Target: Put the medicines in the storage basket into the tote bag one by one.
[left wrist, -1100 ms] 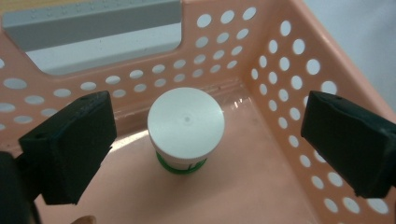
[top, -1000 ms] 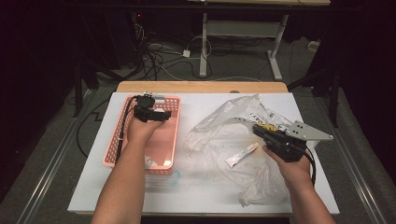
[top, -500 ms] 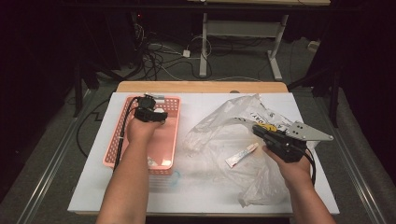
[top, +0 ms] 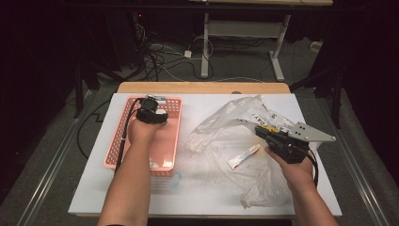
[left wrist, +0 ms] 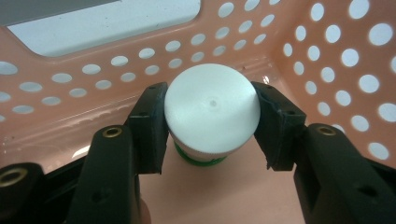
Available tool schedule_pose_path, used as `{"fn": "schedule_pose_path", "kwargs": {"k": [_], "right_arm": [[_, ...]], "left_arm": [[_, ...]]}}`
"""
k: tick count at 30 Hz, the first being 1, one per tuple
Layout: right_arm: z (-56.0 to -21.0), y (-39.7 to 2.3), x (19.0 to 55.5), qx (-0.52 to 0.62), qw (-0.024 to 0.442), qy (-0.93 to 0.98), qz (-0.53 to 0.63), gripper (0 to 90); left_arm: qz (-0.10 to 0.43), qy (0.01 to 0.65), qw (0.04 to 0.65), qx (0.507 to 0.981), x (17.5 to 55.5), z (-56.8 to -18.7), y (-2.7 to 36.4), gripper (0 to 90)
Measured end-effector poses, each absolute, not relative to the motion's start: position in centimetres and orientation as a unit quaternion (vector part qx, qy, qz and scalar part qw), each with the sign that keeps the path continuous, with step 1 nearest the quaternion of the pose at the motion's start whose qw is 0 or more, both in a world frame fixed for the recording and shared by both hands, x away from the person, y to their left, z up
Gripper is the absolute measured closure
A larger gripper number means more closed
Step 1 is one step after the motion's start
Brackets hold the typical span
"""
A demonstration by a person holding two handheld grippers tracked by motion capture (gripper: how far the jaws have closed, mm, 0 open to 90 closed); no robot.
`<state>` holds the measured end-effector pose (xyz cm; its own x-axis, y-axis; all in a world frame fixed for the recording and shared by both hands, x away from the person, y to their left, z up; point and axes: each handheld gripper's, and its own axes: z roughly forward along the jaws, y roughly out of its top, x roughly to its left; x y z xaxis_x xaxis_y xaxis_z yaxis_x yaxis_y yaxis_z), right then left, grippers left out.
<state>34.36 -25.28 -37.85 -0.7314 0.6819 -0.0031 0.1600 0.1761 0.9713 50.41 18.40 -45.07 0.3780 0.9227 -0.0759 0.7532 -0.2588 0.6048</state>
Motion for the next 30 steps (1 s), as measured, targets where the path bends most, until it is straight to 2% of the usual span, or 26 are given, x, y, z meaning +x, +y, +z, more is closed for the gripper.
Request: {"fn": "schedule_pose_path", "kwargs": {"k": [15, 30], "right_arm": [[-37.8, -25.2, 34.4, 0.288, 0.229, 0.732, 0.574, 90.0], [-37.5, -25.0, 34.3, 0.284, 0.229, 0.732, 0.576, 90.0]], "left_arm": [[0.151, 0.536, 0.301, 0.774, 50.1, -44.1, 18.4, 48.9], [0.150, 0.519, 0.324, 0.777, 47.5, -42.0, 17.6, 48.9]]}}
